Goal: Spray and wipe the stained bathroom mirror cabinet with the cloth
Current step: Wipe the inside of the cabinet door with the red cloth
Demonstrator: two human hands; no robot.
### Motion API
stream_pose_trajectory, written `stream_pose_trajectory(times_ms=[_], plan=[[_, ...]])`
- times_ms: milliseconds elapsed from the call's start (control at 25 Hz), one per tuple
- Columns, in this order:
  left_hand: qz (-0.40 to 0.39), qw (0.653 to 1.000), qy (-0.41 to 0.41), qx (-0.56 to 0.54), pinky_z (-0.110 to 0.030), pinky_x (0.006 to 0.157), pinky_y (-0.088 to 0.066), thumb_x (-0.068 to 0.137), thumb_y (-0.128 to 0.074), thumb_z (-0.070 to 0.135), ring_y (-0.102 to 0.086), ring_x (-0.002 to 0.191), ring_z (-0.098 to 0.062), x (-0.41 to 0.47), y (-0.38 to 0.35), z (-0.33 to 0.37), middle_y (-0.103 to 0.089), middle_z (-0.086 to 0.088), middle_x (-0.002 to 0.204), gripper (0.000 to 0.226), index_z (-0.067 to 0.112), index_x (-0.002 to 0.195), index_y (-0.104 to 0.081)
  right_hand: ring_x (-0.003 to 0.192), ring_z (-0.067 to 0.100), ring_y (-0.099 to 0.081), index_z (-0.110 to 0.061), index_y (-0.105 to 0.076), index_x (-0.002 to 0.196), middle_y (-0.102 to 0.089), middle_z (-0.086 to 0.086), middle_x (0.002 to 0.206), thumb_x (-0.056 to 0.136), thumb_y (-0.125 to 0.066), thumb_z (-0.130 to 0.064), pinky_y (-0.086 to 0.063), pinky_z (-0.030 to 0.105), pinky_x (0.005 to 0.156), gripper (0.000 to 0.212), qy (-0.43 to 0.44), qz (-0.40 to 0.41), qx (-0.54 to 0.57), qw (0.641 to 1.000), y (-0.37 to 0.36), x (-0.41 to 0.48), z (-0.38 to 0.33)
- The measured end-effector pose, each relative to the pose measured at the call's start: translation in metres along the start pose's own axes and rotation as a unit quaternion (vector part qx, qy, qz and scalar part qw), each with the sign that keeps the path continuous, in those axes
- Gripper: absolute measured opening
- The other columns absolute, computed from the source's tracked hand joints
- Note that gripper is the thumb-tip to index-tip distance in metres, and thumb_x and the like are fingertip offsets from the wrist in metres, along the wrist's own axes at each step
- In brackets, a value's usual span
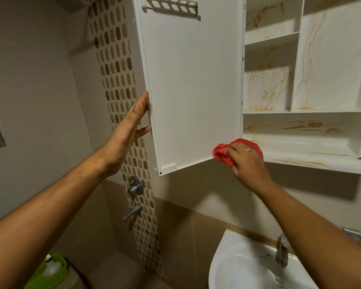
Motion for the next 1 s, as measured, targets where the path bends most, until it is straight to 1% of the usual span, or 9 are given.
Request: stream_pose_trajectory(times_ms=[80, 200, 440, 520, 600, 680, 760, 840, 1000], plan=[[0.002, 1.0, 0.002, -0.004, -0.049, 0.126, -0.024, 0.085, -0.033, 0.083, -0.021, 0.152, 0.004, 0.0, 0.0, -0.001, -0.015, 0.021, 0.169, 0.094, 0.036, 0.164, -0.014, 0.114, 0.031, -0.061, -0.015, -0.073, 0.118, -0.074, 0.008, 0.117, 0.096, -0.064, -0.017, -0.047, 0.047, 0.1, 0.024, -0.055, 0.007, -0.051, 0.997, 0.004, 0.003, 0.019], [0.003, 1.0, 0.012, 0.001, -0.046, 0.126, -0.024, 0.07, -0.04, 0.098, -0.018, 0.153, 0.003, -0.001, -0.003, 0.002, -0.012, 0.02, 0.17, 0.115, 0.037, 0.164, -0.013, 0.111, 0.035, -0.061, -0.011, -0.075, 0.116, -0.074, 0.01, 0.108, 0.091, -0.064, -0.009, -0.043, 0.051, 0.101, 0.027, -0.173, 0.036, -0.011, 0.984, 0.0, 0.002, -0.008], [0.011, 1.0, 0.027, -0.007, -0.049, 0.128, -0.019, 0.057, -0.04, 0.105, -0.012, 0.156, -0.002, -0.005, -0.007, 0.014, -0.007, 0.016, 0.172, 0.131, 0.036, 0.164, -0.01, 0.111, 0.028, -0.057, -0.014, -0.073, 0.121, -0.069, 0.005, 0.115, 0.092, -0.062, -0.01, -0.044, 0.046, 0.096, 0.031, -0.153, 0.031, 0.158, 0.975, -0.006, -0.007, -0.133], [0.013, 0.999, 0.029, -0.004, -0.049, 0.128, -0.02, 0.056, -0.038, 0.106, -0.012, 0.156, -0.003, -0.007, -0.007, 0.017, -0.007, 0.015, 0.172, 0.132, 0.035, 0.164, -0.01, 0.108, 0.024, -0.056, -0.014, -0.072, 0.12, -0.068, 0.002, 0.113, 0.093, -0.059, -0.01, -0.045, 0.038, 0.092, 0.03, -0.198, 0.054, 0.232, 0.951, -0.007, -0.008, -0.163], [0.011, 0.999, 0.032, 0.002, -0.047, 0.127, -0.022, 0.056, -0.037, 0.106, -0.014, 0.156, -0.004, -0.008, -0.007, 0.019, -0.008, 0.015, 0.172, 0.132, 0.035, 0.164, -0.011, 0.103, 0.016, -0.054, -0.017, -0.072, 0.119, -0.064, -0.002, 0.112, 0.095, -0.054, -0.016, -0.041, 0.021, 0.083, 0.03, -0.207, 0.074, 0.305, 0.927, -0.005, -0.01, -0.186], [0.007, 0.999, 0.037, 0.013, -0.044, 0.127, -0.024, 0.064, -0.034, 0.103, -0.016, 0.155, -0.004, -0.009, -0.003, 0.022, -0.011, 0.015, 0.171, 0.122, 0.036, 0.164, -0.013, 0.107, 0.011, -0.05, -0.022, -0.068, 0.131, -0.059, -0.003, 0.126, 0.095, -0.053, -0.02, -0.038, 0.01, 0.085, 0.039, -0.161, 0.06, 0.298, 0.939, -0.003, -0.011, -0.199], [0.005, 0.999, 0.043, 0.014, -0.046, 0.127, -0.023, 0.082, -0.027, 0.087, -0.02, 0.154, -0.002, -0.007, 0.003, 0.023, -0.014, 0.016, 0.171, 0.096, 0.037, 0.163, -0.013, 0.123, 0.019, -0.05, -0.024, -0.059, 0.145, -0.055, 0.003, 0.141, 0.096, -0.061, -0.019, -0.048, 0.025, 0.095, 0.049, -0.073, 0.03, 0.204, 0.976, -0.005, -0.016, -0.195], [0.007, 0.999, 0.047, 0.015, -0.046, 0.127, -0.022, 0.09, -0.022, 0.073, -0.022, 0.152, 0.0, -0.006, 0.011, 0.023, -0.017, 0.015, 0.17, 0.083, 0.036, 0.163, -0.014, 0.125, 0.03, -0.054, -0.023, -0.058, 0.147, -0.056, 0.009, 0.143, 0.093, -0.071, -0.021, -0.055, 0.044, 0.093, 0.056, 0.022, 0.044, 0.105, 0.993, -0.002, -0.017, -0.186], [0.005, 0.999, 0.05, 0.015, -0.045, 0.126, -0.024, 0.09, -0.019, 0.073, -0.025, 0.152, -0.001, -0.007, 0.011, 0.027, -0.021, 0.016, 0.169, 0.08, 0.038, 0.163, -0.018, 0.114, 0.033, -0.054, -0.018, -0.053, 0.145, -0.055, 0.013, 0.135, 0.089, -0.066, -0.016, -0.052, 0.046, 0.085, 0.058, 0.203, 0.045, -0.044, 0.977, -0.004, 0.002, -0.192]])
Point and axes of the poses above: each hand's wrist, its own x-axis towards the middle knuckle, its own y-axis out of the back of the hand, z = x × y, the point moved 5 cm from there along x, towards the middle knuckle
